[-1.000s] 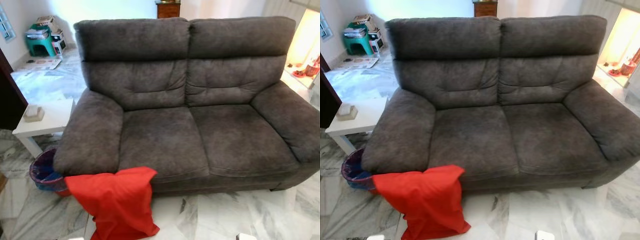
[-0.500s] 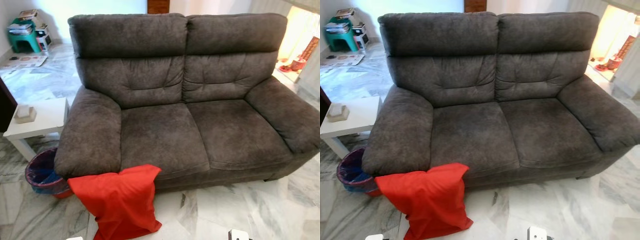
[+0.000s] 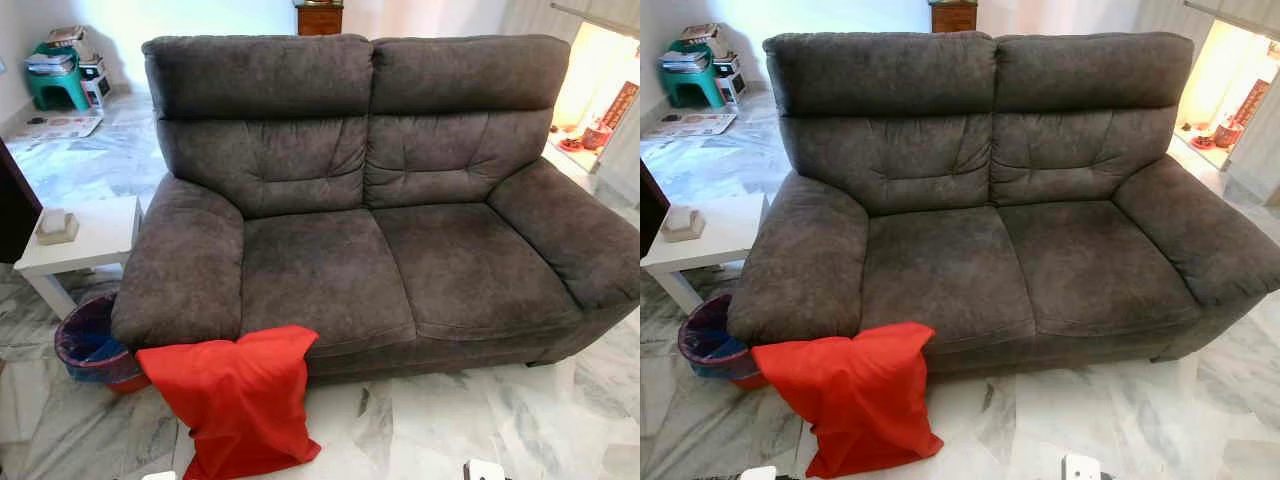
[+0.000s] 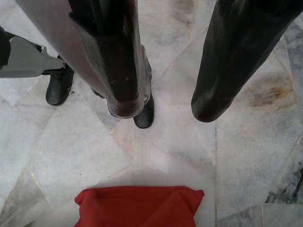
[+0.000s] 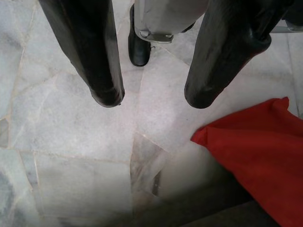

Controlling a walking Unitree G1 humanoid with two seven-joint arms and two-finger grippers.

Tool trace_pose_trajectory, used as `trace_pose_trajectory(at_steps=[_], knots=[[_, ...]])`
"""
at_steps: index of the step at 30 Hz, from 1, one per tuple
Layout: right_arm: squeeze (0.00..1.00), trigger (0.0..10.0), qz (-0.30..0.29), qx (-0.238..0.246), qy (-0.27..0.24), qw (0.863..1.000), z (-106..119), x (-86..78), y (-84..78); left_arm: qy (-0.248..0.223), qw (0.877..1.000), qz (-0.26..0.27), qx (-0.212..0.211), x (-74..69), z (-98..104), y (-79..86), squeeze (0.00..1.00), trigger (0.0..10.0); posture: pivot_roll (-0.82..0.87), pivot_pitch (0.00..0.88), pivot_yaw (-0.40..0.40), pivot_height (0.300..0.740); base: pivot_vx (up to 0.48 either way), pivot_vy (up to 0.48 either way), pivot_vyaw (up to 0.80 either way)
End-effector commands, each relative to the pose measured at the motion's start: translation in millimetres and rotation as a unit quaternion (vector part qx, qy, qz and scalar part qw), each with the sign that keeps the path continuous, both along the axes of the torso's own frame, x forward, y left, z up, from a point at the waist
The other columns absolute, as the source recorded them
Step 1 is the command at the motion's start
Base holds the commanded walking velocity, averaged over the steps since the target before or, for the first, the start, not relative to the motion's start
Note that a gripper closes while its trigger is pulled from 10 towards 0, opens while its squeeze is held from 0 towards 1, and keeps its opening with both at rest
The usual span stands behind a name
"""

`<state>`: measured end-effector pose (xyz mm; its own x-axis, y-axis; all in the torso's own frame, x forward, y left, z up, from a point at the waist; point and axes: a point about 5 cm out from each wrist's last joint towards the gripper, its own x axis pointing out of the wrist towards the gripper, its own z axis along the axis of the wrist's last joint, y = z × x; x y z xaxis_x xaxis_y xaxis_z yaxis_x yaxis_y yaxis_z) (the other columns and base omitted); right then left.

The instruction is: Move the pillow to the sofa from floor

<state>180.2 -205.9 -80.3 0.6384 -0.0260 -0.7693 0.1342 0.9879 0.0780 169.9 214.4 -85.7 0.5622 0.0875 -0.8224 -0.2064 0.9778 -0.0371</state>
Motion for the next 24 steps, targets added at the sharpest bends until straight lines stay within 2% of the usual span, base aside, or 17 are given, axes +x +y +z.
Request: trace_pose_trajectory(at_steps=[1, 8, 16, 19, 24], knots=[[0.00, 10.0, 0.004, -0.003, 0.006, 1.000, -1, -1.3, 0.3, 0.010, 1.000, 0.004, -0.002, -1.0, -1, -2.7, 0.00, 10.0, -0.08, 0.005, -0.016, 0.740, 0.000, 0.000, 0.00], [0.00, 10.0, 0.020, -0.017, 0.010, 1.000, -1, -1.7, -1.3, 0.011, 1.000, 0.005, -0.002, -2.2, -2, -1.5, 0.00, 10.0, -0.07, 0.000, -0.017, 0.740, 0.000, 0.000, 0.00], [0.00, 10.0, 0.016, -0.024, 0.008, 1.000, 1, 0.5, -5.2, 0.016, 1.000, 0.005, -0.007, -12.2, -6, -5.1, 0.00, 10.0, -0.07, 0.001, -0.022, 0.740, 0.000, 0.000, 0.75], [0.00, 10.0, -0.001, -0.012, 0.006, 1.000, 1, 1.1, -5.5, 0.019, 1.000, 0.004, -0.011, -15.4, -9, -12.0, 0.00, 10.0, -0.07, 0.003, -0.022, 0.740, 0.000, 0.000, 0.00], [0.00, 10.0, 0.005, -0.012, 0.010, 1.000, 1, 1.2, -4.9, 0.019, 1.000, 0.005, -0.013, -15.5, -9, -16.1, 0.00, 10.0, -0.07, 0.004, -0.023, 0.740, 0.000, 0.000, 0.00]])
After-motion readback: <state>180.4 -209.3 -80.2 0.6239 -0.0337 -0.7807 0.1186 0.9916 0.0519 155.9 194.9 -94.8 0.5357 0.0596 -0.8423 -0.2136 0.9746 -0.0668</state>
